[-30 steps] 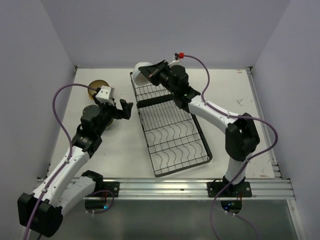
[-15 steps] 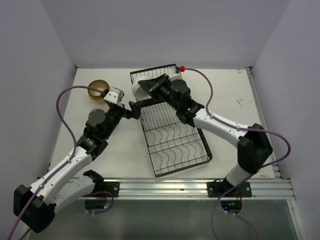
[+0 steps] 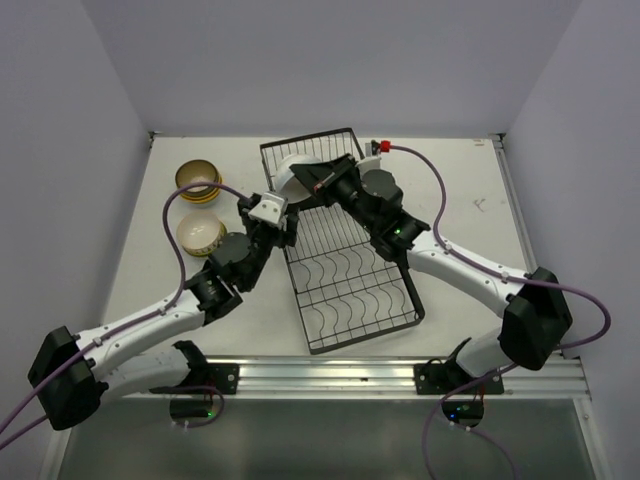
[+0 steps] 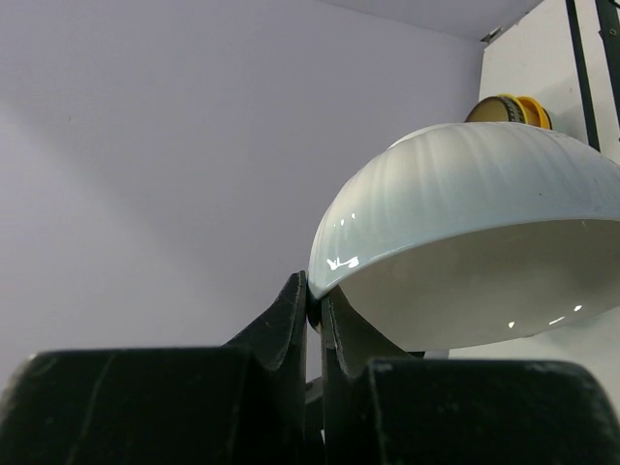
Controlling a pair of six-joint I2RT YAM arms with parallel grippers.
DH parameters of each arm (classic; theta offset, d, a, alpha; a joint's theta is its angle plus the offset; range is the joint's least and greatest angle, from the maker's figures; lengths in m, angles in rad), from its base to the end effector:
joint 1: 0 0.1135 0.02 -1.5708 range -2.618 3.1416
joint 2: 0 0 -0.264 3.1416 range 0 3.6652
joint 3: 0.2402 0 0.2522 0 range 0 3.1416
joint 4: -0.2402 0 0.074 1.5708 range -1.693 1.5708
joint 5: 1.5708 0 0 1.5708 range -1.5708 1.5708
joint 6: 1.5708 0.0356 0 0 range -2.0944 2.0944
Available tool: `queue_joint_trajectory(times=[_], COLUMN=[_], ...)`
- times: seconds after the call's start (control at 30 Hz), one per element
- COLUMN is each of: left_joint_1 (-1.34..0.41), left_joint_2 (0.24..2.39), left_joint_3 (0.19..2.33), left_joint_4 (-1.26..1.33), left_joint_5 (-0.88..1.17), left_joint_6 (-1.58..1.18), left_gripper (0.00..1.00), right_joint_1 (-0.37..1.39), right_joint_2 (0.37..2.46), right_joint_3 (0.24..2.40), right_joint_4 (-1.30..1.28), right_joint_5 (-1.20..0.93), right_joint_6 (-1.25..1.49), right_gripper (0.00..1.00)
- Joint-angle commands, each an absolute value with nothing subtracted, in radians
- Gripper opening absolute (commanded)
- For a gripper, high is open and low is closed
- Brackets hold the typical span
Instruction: Unload the bowls from the dish rack
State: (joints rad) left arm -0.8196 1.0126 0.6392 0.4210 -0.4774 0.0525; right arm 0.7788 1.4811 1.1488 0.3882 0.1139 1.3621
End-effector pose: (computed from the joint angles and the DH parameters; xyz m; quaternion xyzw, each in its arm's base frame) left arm 0.1728 -0.1611 0.3090 0.1281 0.6800 -0.1118 0.7132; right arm 0.2567 0.2477 0.3594 0.2368 0.6451 0.6177 0.3823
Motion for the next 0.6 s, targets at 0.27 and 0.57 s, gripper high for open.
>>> queue_joint_trajectory(times=[0.27,0.57], left_joint_1=[-0.891,-0.894], left_joint_2=[1.078,1.163], left_joint_3=[0.655,0.644], left_joint_4=[0.714,0.833], left_joint_5=[-0.713,-0.704], left_joint_6=[0.178,0.291], left_gripper=[0.59,0.52], right_joint_1=[0.79,0.795], right_joint_2=[1.385,1.361], right_joint_3=[1.085,1.052], right_joint_4=[0.509,0.509], right_joint_5=[0.12,0.112], right_joint_6=[1.439,1.508], right_gripper=[0.0,0.0])
